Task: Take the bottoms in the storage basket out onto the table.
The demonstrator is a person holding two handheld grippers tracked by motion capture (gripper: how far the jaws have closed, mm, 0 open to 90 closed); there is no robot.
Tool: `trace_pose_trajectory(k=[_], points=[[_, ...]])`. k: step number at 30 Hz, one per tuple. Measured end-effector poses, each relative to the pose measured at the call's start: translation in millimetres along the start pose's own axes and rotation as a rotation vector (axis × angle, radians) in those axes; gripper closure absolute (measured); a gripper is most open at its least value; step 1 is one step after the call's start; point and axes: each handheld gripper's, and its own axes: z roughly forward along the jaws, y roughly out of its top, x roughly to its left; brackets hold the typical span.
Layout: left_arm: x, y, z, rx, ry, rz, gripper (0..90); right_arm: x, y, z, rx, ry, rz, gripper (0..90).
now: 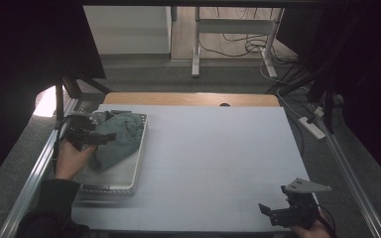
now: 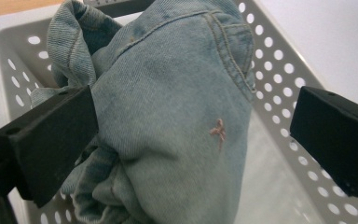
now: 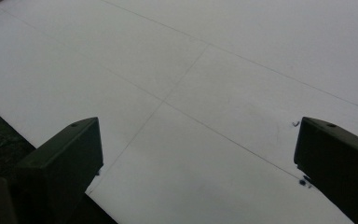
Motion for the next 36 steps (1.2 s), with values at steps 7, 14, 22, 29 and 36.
trace_pose_trajectory(k=[7, 14, 22, 29, 36], points=[[5.4, 6.6, 13.7, 0.037, 0.009, -0.015, 0.0, -0.2, 0.0, 0.0, 0.0, 0.002, 0.001, 1.5], [8.3, 8.1, 27.9, 0.077, 0.036, -0.005, 0.0, -0.2, 0.0, 0.0, 0.0, 0.004, 0.0, 1.5], [14.2, 4.5, 47.9, 0.149, 0.036, -0.012, 0.0, 0.2, 0.1, 0.5, 0.002, 0.004, -0.003, 1.5], [15.0, 2.2, 55.7, 0.177, 0.046, 0.001, 0.0, 0.0, 0.1, 0.6, 0.002, 0.004, -0.002, 1.5], [13.0, 3.5, 67.2, 0.228, 0.09, -0.015, 2.4, 0.2, 0.2, 0.7, 0.003, 0.004, -0.004, 1.5]])
